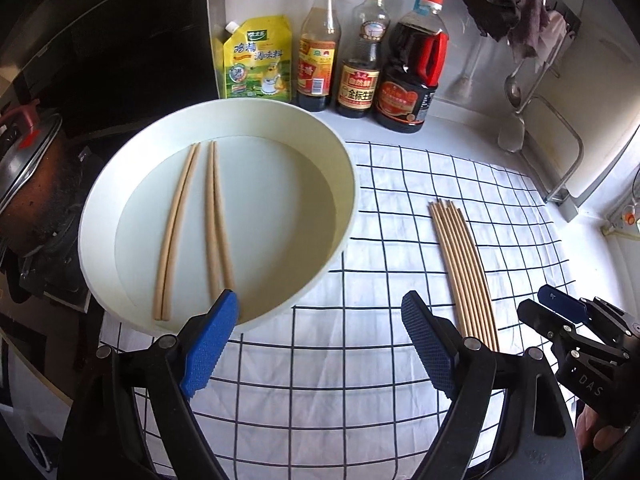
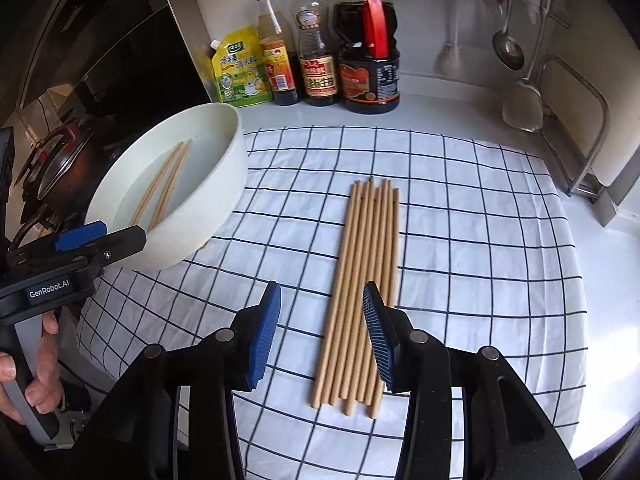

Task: Organize utensils
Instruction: 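Move both open tools back toward the remaining chopsticks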

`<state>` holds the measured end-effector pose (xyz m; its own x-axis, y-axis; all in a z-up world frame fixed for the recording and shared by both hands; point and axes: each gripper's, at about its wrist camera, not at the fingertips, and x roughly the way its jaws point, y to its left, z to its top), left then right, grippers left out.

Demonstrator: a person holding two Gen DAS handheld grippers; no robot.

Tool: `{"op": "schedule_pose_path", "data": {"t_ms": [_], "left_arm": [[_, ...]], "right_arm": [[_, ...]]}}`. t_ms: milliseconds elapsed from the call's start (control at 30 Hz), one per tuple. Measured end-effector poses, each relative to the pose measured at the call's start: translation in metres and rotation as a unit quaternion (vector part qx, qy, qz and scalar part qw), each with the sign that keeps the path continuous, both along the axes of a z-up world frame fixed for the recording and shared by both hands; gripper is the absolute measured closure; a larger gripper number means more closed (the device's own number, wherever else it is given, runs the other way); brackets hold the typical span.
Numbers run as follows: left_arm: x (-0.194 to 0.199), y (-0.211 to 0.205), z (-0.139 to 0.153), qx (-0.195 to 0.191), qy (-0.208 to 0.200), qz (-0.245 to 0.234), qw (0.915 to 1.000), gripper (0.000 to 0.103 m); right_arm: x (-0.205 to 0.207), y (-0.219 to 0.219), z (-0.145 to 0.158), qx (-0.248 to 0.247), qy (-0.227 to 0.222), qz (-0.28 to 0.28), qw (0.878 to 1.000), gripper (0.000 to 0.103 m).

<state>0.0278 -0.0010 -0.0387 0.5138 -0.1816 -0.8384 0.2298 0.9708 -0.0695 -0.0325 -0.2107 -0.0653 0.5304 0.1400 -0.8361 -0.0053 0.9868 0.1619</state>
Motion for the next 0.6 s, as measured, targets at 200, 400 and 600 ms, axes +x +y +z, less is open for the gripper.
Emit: {"op": "schedule_pose_path", "data": {"t_ms": [200, 400, 600], "left_arm": [[-0.009, -0.031, -0.007, 0.003, 0.004, -0.016, 0.9999, 0.018], [-0.013, -0.058, -0.017, 0.008, 0.008, -0.031, 0.9995, 0.016], [-0.012, -0.074, -0.035, 0.016, 0.022, -0.04, 0.9988, 0.015]], "right_arm": [[-0.011, -0.03, -0.008, -0.012, 0.006, -0.02, 1.0, 0.056], [-0.011, -0.045, -0.02, -0.025, 0.013, -0.022, 0.999, 0.053], [0.002, -0.053, -0.049, -0.034, 0.044, -0.021, 0.998, 0.052]]}}
